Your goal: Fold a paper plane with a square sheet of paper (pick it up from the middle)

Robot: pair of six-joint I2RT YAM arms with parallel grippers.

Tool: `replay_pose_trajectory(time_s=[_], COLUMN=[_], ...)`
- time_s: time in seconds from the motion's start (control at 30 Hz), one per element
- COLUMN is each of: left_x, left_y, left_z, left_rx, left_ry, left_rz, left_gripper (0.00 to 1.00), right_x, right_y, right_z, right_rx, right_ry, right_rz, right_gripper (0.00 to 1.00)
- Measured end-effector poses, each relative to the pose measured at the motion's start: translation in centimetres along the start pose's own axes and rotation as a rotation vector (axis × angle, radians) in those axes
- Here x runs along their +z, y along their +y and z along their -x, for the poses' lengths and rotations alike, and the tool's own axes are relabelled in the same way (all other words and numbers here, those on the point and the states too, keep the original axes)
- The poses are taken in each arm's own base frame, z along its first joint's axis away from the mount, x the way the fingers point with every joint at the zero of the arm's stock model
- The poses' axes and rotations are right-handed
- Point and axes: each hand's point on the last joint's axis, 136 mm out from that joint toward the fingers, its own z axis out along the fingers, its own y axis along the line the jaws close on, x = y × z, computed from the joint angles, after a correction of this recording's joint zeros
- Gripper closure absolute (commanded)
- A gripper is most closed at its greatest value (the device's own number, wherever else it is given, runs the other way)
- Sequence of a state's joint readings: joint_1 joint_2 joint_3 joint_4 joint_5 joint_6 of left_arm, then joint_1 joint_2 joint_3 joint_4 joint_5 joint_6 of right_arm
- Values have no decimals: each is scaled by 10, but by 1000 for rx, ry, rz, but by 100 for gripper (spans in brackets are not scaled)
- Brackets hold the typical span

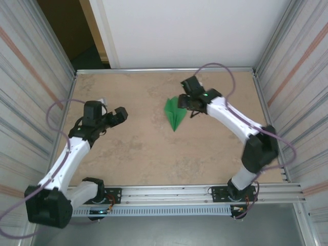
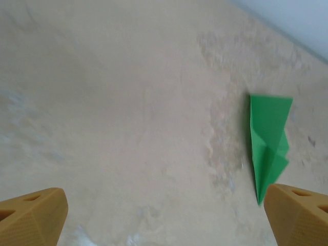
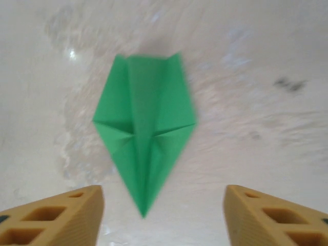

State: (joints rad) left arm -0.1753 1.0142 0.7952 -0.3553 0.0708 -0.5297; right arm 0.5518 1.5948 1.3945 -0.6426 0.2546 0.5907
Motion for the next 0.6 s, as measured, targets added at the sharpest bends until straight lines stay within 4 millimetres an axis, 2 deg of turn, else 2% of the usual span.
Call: replay_pose_trajectory(time_s=[0.1,0.27,0.33,0.5,0.6], left_x=[-18,-24,-22,-17,-6], left_y=[19,69,86,115,134], left_z=[16,13,11,13,8], left_rx=[20,32,49,121,144], left_ry=[-147,-298,-327,-410,-407], left_rz=[60,237,303,418,459], left_gripper=[1,1,1,1,1], right_x=[-28,-46,-47,-38,-27], right_y=[-54,-152,-183,-240,-255], right_z=[10,-2,-12,-30,-42], right_rx=[51,147,181,240,225], right_ry=[-123,-265,-298,-347,-364], right_rz=[-61,-227,-291,-424,-467], right_gripper=[0,1,1,1,1])
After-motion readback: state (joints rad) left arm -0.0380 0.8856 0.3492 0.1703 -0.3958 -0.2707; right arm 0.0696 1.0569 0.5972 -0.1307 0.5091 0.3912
